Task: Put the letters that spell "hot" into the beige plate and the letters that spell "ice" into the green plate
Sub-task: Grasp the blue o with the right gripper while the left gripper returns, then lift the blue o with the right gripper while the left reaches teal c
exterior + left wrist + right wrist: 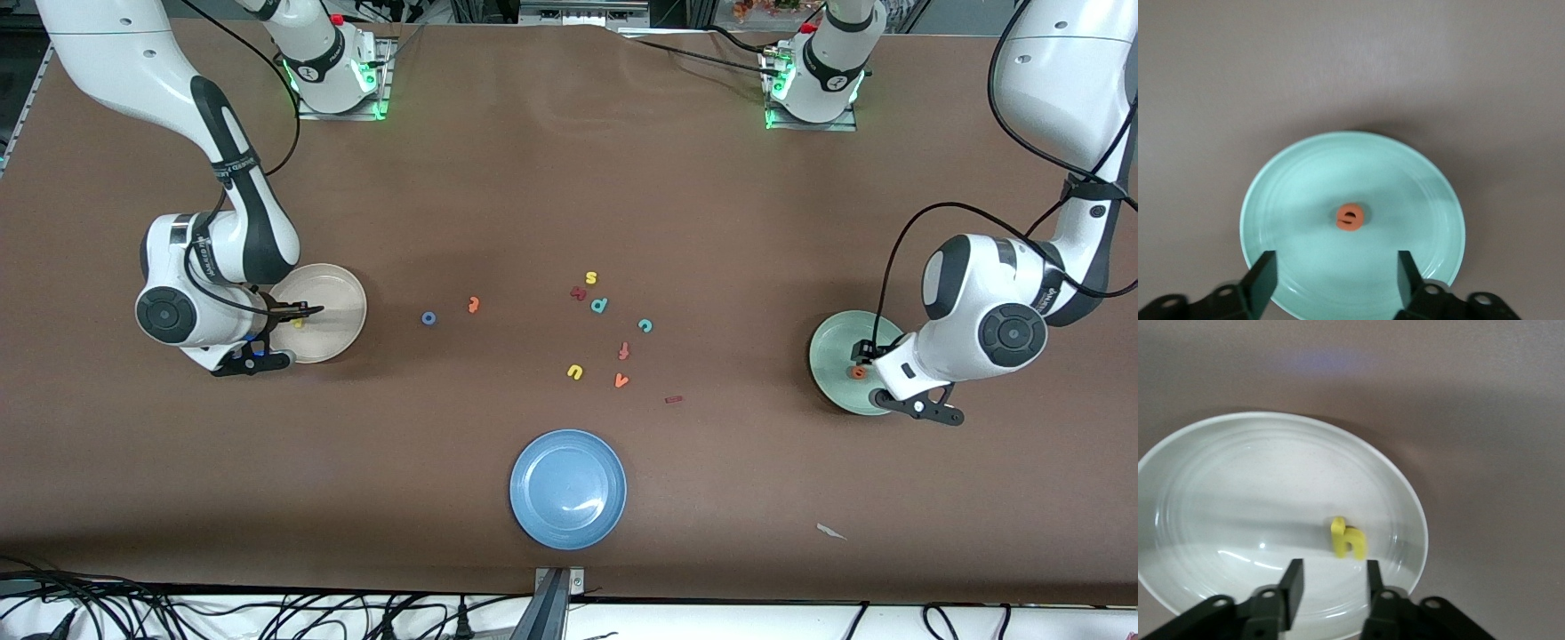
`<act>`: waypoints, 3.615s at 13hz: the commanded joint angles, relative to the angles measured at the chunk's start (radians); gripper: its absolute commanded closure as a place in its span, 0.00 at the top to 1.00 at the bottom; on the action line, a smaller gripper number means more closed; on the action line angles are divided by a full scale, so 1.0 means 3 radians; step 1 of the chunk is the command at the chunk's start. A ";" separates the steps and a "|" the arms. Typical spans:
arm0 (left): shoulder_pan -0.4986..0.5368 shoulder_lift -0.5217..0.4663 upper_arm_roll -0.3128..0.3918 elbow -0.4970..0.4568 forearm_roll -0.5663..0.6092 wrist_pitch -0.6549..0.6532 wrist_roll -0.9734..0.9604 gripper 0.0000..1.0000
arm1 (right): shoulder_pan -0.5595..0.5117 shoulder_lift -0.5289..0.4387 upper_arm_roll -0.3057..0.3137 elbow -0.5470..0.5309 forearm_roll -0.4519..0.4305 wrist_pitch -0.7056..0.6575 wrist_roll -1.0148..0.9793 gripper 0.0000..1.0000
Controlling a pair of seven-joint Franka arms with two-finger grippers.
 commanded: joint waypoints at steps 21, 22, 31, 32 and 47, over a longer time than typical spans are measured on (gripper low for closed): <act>-0.1422 0.0394 -0.0254 0.0214 -0.0441 0.0383 -0.3075 0.98 | 0.0435 0.0256 0.0834 0.0032 0.0004 0.0865 0.1890 0.90; -0.1503 0.0388 -0.0244 0.0122 -0.0416 0.0505 -0.3151 0.98 | 0.0450 0.0281 0.0834 0.0032 -0.0001 0.0870 0.1890 0.86; -0.1678 0.0414 -0.0243 -0.0196 -0.0124 0.0787 -0.3234 0.89 | 0.0491 0.0364 0.0829 0.0007 -0.0067 0.0932 0.1884 0.53; -0.1703 0.0424 -0.0243 -0.0201 -0.0124 0.0792 -0.3234 0.87 | 0.0491 0.0364 0.0829 0.0002 -0.0067 0.0932 0.1884 0.50; -0.1724 0.0567 -0.0238 -0.0094 -0.0135 0.0792 -0.3285 0.64 | 0.0450 0.0103 0.0743 0.0154 -0.0083 0.0509 0.1813 0.17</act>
